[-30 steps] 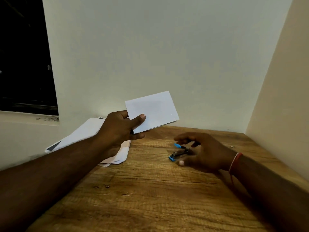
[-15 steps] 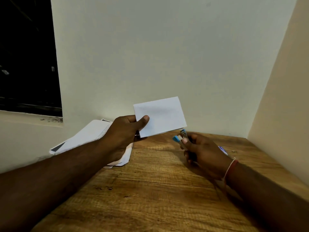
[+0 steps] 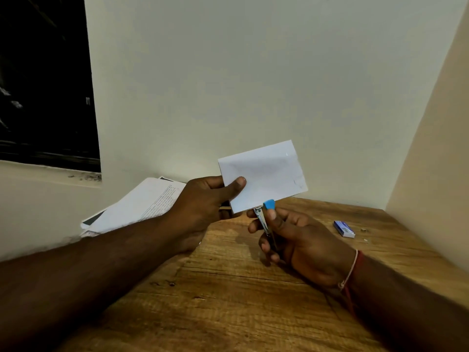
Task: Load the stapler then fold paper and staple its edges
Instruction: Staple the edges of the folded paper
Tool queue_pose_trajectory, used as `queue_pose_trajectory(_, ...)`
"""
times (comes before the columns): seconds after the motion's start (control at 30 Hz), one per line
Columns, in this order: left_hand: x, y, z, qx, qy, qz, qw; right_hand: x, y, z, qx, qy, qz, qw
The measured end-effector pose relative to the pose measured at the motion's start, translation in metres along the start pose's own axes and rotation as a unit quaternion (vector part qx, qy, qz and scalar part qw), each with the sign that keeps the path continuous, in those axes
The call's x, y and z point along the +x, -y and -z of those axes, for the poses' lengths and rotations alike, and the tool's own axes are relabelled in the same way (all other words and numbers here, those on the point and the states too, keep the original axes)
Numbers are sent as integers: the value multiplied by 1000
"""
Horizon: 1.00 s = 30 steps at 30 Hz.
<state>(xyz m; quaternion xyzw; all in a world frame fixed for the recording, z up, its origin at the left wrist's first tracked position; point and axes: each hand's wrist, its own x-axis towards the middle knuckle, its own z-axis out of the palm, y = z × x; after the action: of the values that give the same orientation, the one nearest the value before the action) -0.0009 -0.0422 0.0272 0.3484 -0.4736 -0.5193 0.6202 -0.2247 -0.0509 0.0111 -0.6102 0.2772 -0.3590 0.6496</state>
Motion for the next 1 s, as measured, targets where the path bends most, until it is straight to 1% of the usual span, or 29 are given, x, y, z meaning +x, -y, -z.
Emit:
queue_pose_trajectory(0.13,-2,3,-2,62,-7,-41,997,-2,4,-1,6,-10,10,1000)
queue_pose_trajectory(0.27,-2,5,-4,88,-18,-67,994,1,4,-1,5,-30,27,999)
queue_pose_trajectory(0.5,-1,9,-4,109,-3,-60,992,6,2,2,13,-79,36,996)
queue_pose_trajectory(0.73,10,9,4,133,-14,-64,989,8,8,13,33,-127,81,988)
queue_pose_trajectory(0.83,12,8,7,137,-15,-73,988,8,15,22,45,-137,91,985)
queue_pose_trajectory(1.0,17,6,13,183,-26,-100,978,9,19,38,47,-156,102,981)
